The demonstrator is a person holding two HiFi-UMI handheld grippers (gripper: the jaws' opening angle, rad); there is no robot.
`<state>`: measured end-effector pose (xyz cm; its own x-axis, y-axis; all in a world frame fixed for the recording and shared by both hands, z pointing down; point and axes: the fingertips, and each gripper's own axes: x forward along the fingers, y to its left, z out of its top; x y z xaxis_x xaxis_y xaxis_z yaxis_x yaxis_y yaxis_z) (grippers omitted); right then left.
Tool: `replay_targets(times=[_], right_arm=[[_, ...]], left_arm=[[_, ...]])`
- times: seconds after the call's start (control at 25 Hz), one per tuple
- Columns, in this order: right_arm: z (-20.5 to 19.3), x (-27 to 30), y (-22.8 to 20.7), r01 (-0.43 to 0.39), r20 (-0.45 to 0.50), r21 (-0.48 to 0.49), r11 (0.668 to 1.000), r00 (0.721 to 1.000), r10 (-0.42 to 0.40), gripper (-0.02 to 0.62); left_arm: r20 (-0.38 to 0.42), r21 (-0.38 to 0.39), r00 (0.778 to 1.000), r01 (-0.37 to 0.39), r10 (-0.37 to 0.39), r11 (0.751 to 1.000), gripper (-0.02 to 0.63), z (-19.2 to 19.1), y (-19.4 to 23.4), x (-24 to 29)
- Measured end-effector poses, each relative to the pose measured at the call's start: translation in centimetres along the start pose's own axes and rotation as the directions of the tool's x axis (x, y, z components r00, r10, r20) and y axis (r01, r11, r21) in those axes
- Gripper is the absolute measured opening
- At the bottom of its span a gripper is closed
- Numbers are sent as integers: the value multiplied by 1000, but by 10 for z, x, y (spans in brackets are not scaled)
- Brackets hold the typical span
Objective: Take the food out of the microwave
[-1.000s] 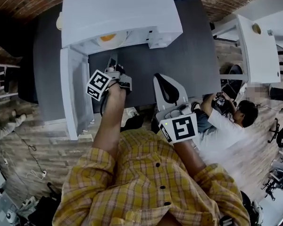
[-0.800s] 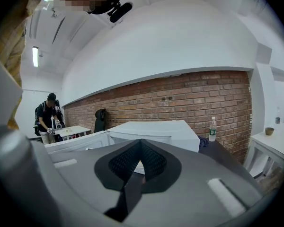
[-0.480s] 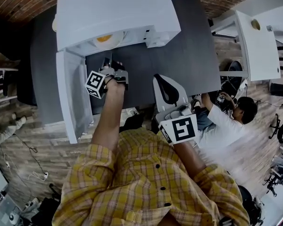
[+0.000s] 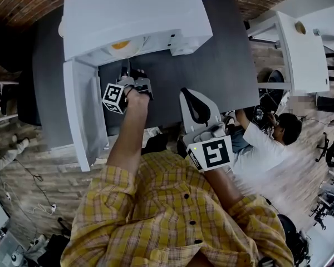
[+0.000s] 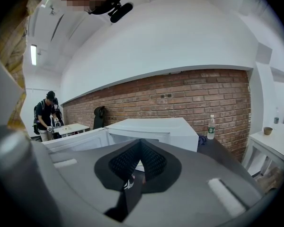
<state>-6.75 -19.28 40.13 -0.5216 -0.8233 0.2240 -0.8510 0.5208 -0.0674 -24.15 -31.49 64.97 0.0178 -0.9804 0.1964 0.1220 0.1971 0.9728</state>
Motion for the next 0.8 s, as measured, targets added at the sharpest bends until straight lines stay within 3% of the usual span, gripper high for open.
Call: replay_targets(times=[0.48,0.8], right_arm=[[-3,-2,-6,29,-11,2,1000,1000,-29,6],[-6,0,-10,34,-17,9,999,999,-33,6]], left_arm=[[50,-49,999,-12,15,999,84,5,6,15],[51,-33,998,-27,29,999,75,3,6,23]])
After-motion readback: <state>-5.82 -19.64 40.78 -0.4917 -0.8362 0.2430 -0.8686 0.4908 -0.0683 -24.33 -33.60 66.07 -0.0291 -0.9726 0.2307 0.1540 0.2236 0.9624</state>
